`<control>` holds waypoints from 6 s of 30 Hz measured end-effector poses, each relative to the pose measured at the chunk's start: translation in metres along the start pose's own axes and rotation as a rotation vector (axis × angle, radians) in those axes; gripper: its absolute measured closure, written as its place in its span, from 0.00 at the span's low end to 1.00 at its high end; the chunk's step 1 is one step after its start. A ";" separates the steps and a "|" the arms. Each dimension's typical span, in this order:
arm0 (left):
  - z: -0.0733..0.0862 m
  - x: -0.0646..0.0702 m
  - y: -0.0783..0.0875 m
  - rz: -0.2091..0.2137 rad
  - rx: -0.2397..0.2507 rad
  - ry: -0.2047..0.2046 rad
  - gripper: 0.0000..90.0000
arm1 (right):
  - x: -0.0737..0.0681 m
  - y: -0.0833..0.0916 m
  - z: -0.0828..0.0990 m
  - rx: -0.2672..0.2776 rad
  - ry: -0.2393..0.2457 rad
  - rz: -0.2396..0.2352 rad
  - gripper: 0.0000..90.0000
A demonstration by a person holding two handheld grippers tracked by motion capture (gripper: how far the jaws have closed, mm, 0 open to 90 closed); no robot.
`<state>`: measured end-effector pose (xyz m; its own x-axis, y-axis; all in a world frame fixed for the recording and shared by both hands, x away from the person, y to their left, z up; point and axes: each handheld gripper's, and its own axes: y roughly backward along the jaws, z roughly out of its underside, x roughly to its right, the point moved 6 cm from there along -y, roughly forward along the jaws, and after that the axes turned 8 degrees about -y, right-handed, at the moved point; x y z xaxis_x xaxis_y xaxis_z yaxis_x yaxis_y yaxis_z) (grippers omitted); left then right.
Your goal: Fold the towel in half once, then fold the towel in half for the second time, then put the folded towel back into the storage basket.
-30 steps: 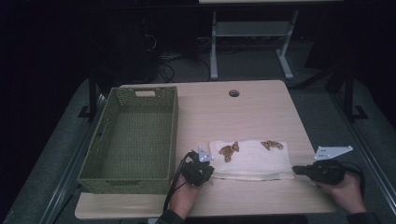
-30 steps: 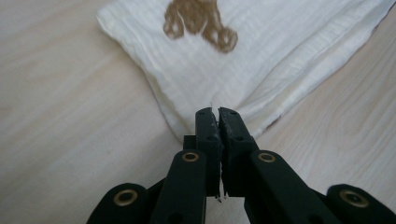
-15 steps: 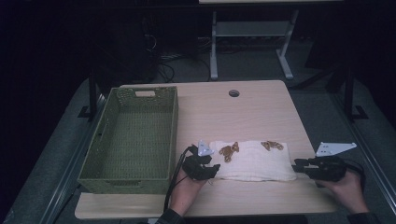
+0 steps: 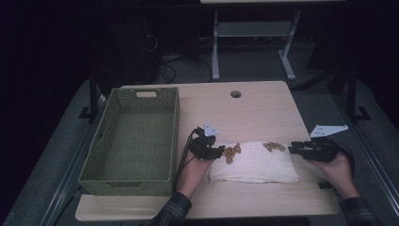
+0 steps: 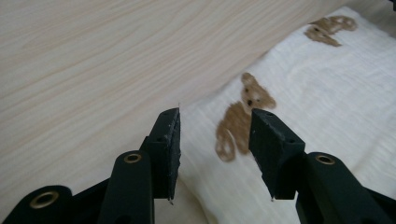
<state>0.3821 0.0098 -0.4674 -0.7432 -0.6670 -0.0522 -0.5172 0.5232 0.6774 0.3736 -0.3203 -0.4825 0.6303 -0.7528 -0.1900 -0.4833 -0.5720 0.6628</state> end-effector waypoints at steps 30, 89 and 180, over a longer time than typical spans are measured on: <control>0.015 -0.031 -0.048 0.002 -0.099 0.008 0.74 | 0.022 -0.041 0.003 -0.077 -0.035 0.003 0.94; -0.003 0.001 0.022 0.032 0.100 -0.022 0.97 | 0.020 0.003 -0.019 0.072 0.013 0.005 0.97; 0.029 0.038 0.022 0.183 -0.031 -0.058 0.57 | -0.041 -0.006 0.042 -0.163 0.080 -0.097 1.00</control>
<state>0.3305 0.0113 -0.4753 -0.8475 -0.5298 0.0323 -0.3582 0.6158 0.7018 0.3256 -0.2998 -0.5093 0.7184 -0.6646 -0.2053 -0.3174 -0.5758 0.7535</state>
